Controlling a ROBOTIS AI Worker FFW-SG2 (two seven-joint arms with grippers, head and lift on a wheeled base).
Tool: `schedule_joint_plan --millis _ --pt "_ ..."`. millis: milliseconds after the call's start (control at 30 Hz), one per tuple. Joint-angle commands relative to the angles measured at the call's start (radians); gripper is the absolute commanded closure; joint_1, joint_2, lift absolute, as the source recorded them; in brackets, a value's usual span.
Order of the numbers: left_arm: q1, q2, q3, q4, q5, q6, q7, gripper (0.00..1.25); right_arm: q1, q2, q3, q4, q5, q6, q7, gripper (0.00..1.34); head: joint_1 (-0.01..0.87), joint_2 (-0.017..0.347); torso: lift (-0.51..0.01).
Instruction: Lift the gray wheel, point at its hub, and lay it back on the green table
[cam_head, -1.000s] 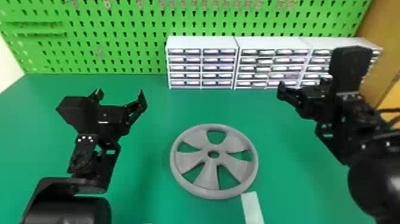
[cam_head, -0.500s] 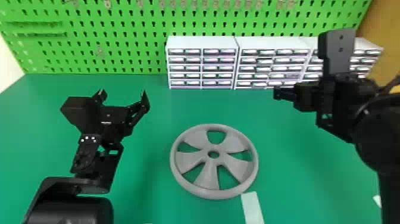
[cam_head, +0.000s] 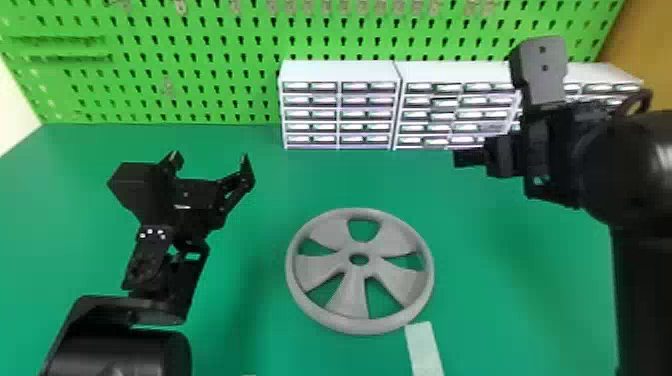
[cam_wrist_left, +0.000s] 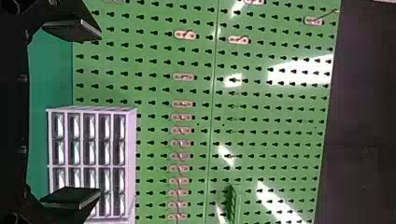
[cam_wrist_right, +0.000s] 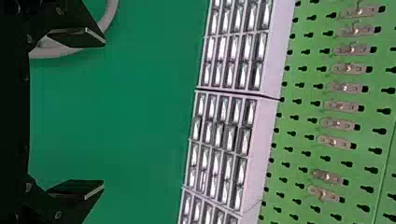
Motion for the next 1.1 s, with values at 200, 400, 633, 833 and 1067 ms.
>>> schedule_joint_plan --millis 200,400,633,833,1067 --pt "-0.003 0.003 -0.011 0.005 -0.002 0.0 0.0 0.11 -0.07 0.008 0.005 0.145 -0.03 0.002 0.0 0.22 0.692 0.048 -0.093" --pt "-0.002 0.006 -0.011 0.006 -0.003 0.0 0.0 0.11 -0.087 0.006 0.029 0.231 -0.045 0.002 0.001 0.22 0.692 0.048 -0.093" --pt "-0.002 0.006 -0.013 0.009 -0.005 0.0 0.0 0.11 -0.096 0.005 0.04 0.303 -0.062 0.002 0.0 0.22 0.692 0.048 -0.093" --pt "-0.003 0.008 -0.014 0.011 -0.005 0.0 0.0 0.11 -0.11 0.005 0.049 0.376 -0.074 0.002 0.0 0.22 0.692 0.048 -0.093" --pt "-0.003 0.006 -0.014 0.012 -0.005 0.0 0.0 0.11 -0.119 0.003 0.059 0.458 -0.088 0.002 0.0 0.22 0.692 0.048 -0.093"
